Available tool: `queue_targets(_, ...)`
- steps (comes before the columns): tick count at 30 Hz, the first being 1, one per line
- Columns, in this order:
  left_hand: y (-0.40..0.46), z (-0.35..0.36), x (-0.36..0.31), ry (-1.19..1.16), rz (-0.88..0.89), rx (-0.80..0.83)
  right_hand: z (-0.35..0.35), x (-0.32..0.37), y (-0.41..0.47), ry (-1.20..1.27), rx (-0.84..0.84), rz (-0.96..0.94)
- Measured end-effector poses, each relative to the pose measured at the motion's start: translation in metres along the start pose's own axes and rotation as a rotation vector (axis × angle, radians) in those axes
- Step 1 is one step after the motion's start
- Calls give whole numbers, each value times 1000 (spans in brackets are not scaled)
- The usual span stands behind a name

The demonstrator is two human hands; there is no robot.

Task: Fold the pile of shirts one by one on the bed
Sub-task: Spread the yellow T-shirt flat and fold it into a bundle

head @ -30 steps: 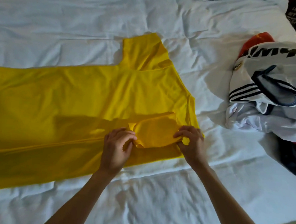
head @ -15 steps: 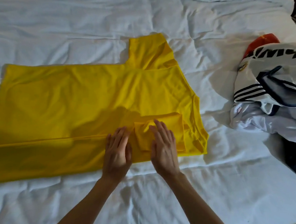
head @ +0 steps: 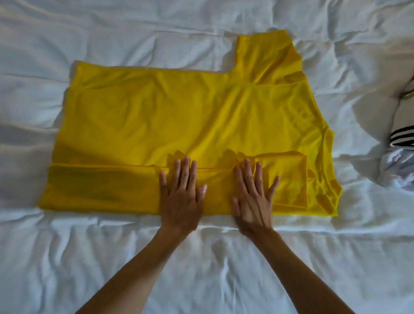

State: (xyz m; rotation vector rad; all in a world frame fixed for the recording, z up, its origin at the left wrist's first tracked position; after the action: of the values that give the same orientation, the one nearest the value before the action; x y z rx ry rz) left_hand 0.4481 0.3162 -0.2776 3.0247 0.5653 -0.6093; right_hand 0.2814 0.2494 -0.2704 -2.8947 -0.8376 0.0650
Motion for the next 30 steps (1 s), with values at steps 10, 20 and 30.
queue_targets(10, -30, -70, 178, 140, -102, 21, 11, 102, 6, -63, 49, -260)
queue_targets(20, 45, -100, 113, -115, -23, -135, -48, 71, 65, 188, -212, -249)
queue_targets(30, 241, -82, 7, -148, 236, -15, -96, -43, 281, -82, -8, -12)
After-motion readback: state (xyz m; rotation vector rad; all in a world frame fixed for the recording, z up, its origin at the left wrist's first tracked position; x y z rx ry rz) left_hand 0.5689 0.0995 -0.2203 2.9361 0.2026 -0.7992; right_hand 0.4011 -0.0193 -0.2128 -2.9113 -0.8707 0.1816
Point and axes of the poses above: each hand's wrist, its own y-axis towards the middle knuckle, its own z-axis out of the palm, x = y × z, the point moved 5 cm from there along y, towards the middle knuckle, and after that the axes turned 14 degrees about -y, right-handed, at the moved point
